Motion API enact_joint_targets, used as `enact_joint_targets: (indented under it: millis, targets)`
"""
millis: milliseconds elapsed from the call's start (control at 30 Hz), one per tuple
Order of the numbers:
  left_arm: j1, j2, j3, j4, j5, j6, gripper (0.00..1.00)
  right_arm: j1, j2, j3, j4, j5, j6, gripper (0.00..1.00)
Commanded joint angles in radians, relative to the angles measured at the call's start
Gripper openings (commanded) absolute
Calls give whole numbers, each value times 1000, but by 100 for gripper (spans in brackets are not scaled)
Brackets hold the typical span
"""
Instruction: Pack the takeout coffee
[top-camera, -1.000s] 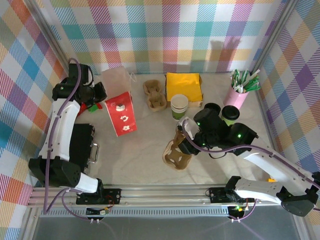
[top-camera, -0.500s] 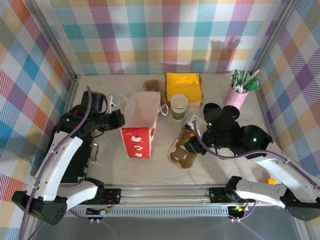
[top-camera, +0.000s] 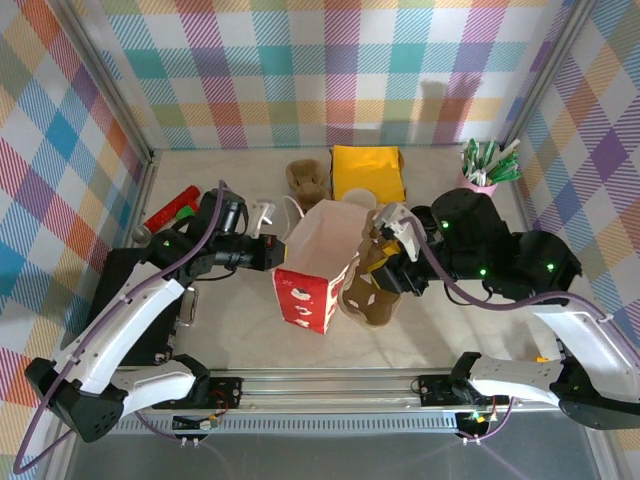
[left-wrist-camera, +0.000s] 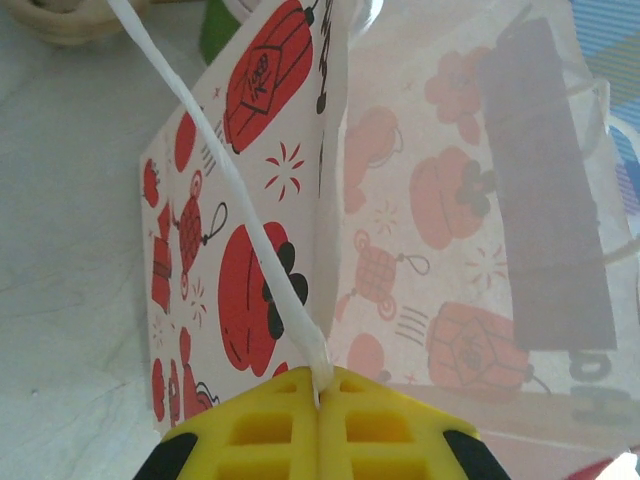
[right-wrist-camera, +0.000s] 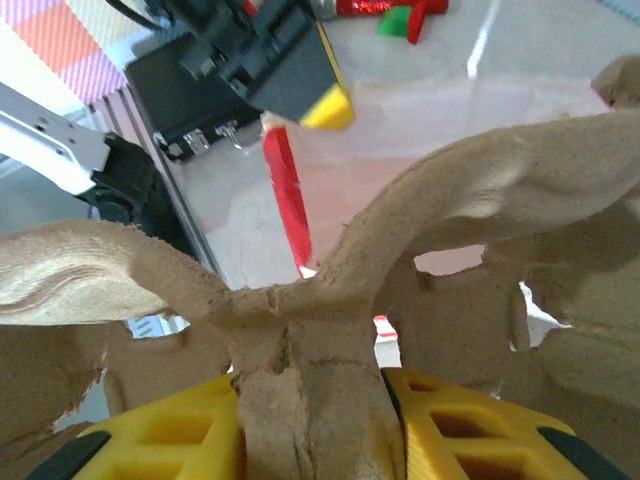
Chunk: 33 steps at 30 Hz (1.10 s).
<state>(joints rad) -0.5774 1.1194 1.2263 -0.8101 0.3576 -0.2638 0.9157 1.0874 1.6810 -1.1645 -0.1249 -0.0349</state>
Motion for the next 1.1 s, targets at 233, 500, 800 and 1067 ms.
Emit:
enact_joint_targets:
  millis: [233, 500, 800, 1067]
  targets:
    - [-45, 77, 9, 36, 122, 161, 0, -10, 160, 148, -119, -96, -31, 37]
    - [-48, 115, 49, 21, 141, 214, 0, -96, 299, 249, -169, -322, -3, 36]
    - [-48, 134, 64, 17, 139, 241, 0, -186, 358, 199, -145, -427, 15, 36]
    - [-48, 148, 70, 17, 138, 253, 0, -226, 364, 107, -113, -460, 16, 35]
